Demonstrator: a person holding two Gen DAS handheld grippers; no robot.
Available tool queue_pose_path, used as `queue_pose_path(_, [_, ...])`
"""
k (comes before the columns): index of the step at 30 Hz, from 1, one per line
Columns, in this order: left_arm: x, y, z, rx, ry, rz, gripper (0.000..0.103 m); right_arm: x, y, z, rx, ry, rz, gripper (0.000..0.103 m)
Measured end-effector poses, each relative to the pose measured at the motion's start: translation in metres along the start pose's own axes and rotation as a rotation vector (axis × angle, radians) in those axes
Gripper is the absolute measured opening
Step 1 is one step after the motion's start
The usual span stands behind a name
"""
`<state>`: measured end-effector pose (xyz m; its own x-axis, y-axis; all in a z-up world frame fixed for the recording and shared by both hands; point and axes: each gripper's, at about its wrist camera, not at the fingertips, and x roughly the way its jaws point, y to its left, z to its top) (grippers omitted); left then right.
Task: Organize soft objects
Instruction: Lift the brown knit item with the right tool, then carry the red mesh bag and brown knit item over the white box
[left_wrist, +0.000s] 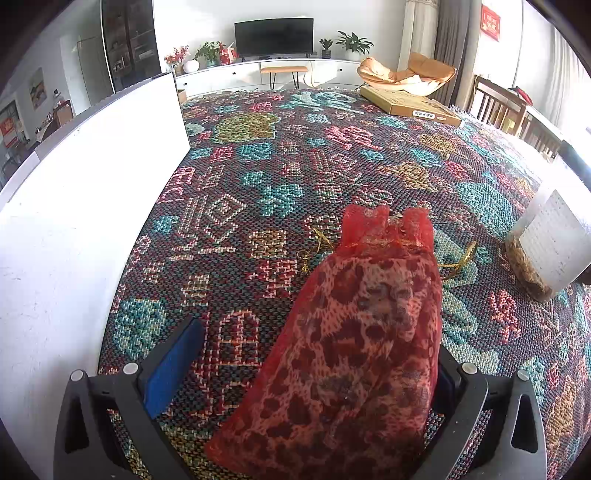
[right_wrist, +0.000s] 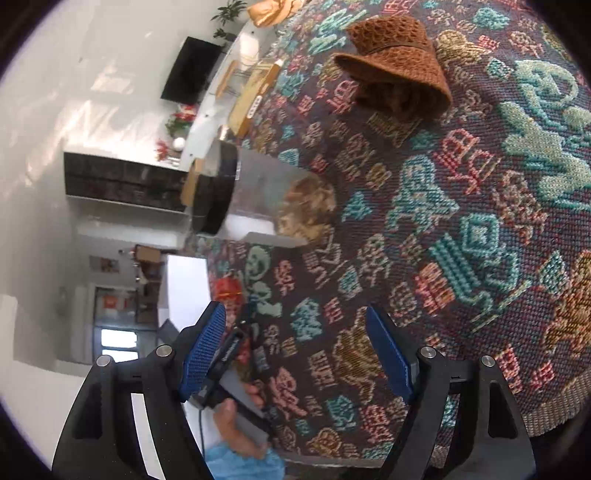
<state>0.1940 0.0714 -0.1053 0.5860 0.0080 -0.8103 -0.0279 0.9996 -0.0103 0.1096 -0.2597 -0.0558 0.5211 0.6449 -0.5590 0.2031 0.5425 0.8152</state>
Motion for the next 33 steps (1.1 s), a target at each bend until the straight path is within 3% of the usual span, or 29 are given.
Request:
queue_pose_path(2, [0.0, 0.0, 0.0, 0.0, 0.0, 0.0, 0.103, 0.0, -0.007, -0.002, -0.019, -0.029, -0.091, 0.081])
queue_pose_path(5, [0.0, 0.0, 0.0, 0.0, 0.0, 0.0, 0.103, -0.01, -0.025, 0.0, -0.095, -0.162, -0.373, 0.081])
queue_pose_path(7, [0.0, 0.0, 0.0, 0.0, 0.0, 0.0, 0.103, -0.021, -0.038, 0.004, -0.131, -0.211, -0.465, 0.081])
queue_pose_path(11, [0.0, 0.0, 0.0, -0.003, 0.001, -0.004, 0.103, -0.049, -0.06, 0.031, -0.085, -0.281, -0.439, 0.081])
queue_pose_path(15, [-0.001, 0.0, 0.001, -0.005, 0.012, -0.015, 0.103, -0.052, -0.042, 0.081, -0.119, -0.325, -0.404, 0.081])
queue_pose_path(17, [-0.002, 0.001, -0.001, 0.003, 0.013, -0.017, 0.103, -0.035, -0.03, 0.11, -0.146, -0.301, -0.401, 0.081])
queue_pose_path(21, [-0.004, -0.002, -0.005, 0.02, 0.017, -0.016, 0.103, 0.022, -0.027, 0.157, -0.119, -0.202, -0.475, 0.08])
queue_pose_path(22, [-0.004, -0.002, -0.005, 0.022, 0.021, -0.015, 0.103, 0.035, -0.033, 0.163, -0.109, -0.159, -0.502, 0.08])
queue_pose_path(23, [-0.004, -0.003, -0.005, 0.023, 0.027, -0.014, 0.103, 0.042, -0.033, 0.165, -0.136, -0.158, -0.502, 0.087])
queue_pose_path(25, [-0.003, -0.003, -0.002, 0.032, 0.055, -0.019, 0.103, 0.052, -0.028, 0.165, -0.2, -0.148, -0.585, 0.087])
queue_pose_path(27, [-0.001, -0.003, 0.004, 0.063, 0.112, -0.044, 0.103, 0.056, -0.027, 0.16, -0.245, -0.121, -0.594, 0.084])
queue_pose_path(28, [-0.002, 0.0, 0.005, 0.06, 0.125, -0.058, 0.103, 0.057, -0.025, 0.158, -0.269, -0.105, -0.595, 0.076])
queue_pose_path(29, [-0.004, 0.002, 0.006, 0.045, 0.127, -0.08, 0.103, 0.056, -0.026, 0.157, -0.274, -0.098, -0.553, 0.057])
queue_pose_path(33, [-0.013, 0.01, 0.012, -0.001, 0.094, -0.195, 0.102, 0.047, -0.016, 0.149, -0.309, -0.102, -0.527, 0.046])
